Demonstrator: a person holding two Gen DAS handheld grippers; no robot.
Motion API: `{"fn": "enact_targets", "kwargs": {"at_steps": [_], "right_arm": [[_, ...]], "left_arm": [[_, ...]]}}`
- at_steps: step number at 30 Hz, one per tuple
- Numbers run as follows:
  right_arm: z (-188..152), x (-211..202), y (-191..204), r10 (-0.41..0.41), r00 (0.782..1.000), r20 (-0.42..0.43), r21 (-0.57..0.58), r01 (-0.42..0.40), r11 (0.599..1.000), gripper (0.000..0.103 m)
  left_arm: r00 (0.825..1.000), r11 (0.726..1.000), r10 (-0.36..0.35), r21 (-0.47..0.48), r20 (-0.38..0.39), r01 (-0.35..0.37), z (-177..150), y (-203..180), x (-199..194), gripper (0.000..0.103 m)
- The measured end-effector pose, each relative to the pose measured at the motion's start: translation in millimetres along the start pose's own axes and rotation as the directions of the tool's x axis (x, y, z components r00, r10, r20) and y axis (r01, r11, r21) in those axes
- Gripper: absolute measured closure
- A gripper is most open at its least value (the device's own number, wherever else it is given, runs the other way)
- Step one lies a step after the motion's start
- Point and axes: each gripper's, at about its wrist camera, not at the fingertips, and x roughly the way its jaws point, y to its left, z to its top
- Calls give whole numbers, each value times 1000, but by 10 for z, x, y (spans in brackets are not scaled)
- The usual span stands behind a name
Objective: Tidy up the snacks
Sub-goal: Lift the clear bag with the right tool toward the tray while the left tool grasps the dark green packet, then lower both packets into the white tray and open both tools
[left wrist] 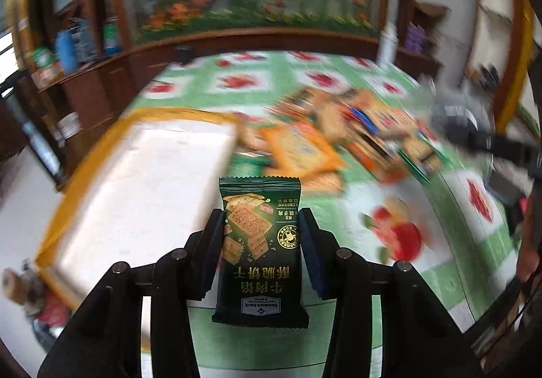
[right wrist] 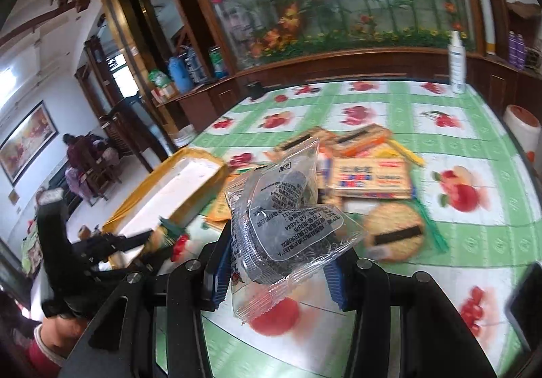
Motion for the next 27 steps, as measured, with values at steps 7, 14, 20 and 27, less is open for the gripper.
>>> {"fn": "enact_targets", "kwargs": {"at_steps": [7, 14, 20, 27], "right_arm": [[153, 517, 560, 158, 987, -35, -21, -159, 987, 55], [314, 1367, 1543, 265, 957, -121, -119, -279, 953, 56], [289, 2033, 1954, 243, 947, -211, -139, -276, 951, 56], [178, 2366, 2091, 211, 940, -266, -160, -259, 952, 54]], "left_arm": [[991, 980, 136, -148, -7, -136, -47, 796, 30, 61], [985, 960, 165, -221, -52, -172, -168, 1123, 211, 61], [981, 949, 174, -250, -87, -191, -185, 1307, 340, 61], [979, 942, 166, -274, -117, -193, -207, 1410, 475, 61]]}}
